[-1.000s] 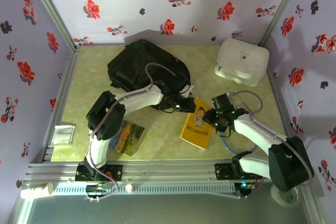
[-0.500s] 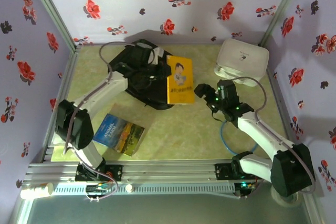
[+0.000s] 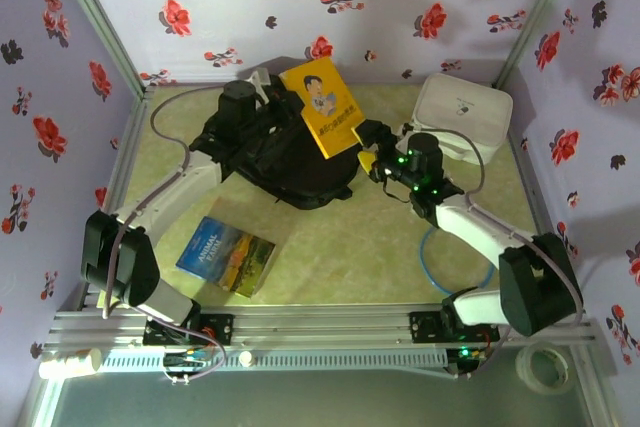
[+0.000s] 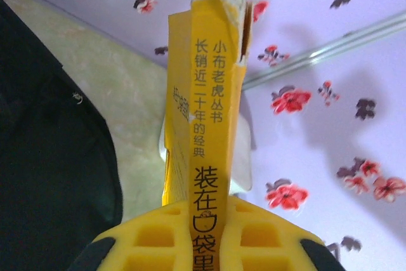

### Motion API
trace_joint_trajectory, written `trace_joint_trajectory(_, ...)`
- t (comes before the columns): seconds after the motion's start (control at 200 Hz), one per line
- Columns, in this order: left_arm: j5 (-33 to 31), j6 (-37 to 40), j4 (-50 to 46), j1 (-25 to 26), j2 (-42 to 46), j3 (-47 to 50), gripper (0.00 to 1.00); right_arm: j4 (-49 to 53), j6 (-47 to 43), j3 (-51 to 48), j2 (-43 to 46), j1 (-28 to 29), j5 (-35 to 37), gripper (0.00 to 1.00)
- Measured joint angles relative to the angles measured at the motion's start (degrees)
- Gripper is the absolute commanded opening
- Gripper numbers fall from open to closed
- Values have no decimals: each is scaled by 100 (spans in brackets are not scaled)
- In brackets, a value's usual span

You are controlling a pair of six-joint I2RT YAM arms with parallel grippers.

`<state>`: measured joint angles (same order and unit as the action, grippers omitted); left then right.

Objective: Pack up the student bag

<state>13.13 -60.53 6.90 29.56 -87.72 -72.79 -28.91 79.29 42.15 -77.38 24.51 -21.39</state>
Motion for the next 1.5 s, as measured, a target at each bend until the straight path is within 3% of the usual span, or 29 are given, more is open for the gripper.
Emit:
trace_joint_trajectory(0.18,-118,-568,647,-11,0,203,0,-538,315,138,-389,72,-46,93)
trace_joint_trajectory(0.36,-140,-1021,1108,-22,2,400,0,-1327,678,393,-793,79,-72,84)
trace_joint_trajectory(0.56,-157,-1357,1541,-52,2,551,0,-2004,1051,396,-1086,79,118,57)
trace_joint_trajectory(0.835,-160,-1515,1613,-216,48,780,2,-2203,990,400,-1086,72,352,20)
trace_joint_trajectory(0.93,-162,-1523,1582,-221,79,876,12,-1961,730,400,-935,72,396,11)
trace_joint_trajectory(1.15,-160,-935,1069,-219,271,964,58,-756,-210,444,-129,-9,728,0)
trace_joint_trajectory(1.31,-223,190,212,-195,483,964,75,444,-960,444,450,-376,1001,0)
trace_joint_trajectory(1.5,-315,1860,-1191,149,103,457,78,2028,-1849,444,1215,-804,1458,0)
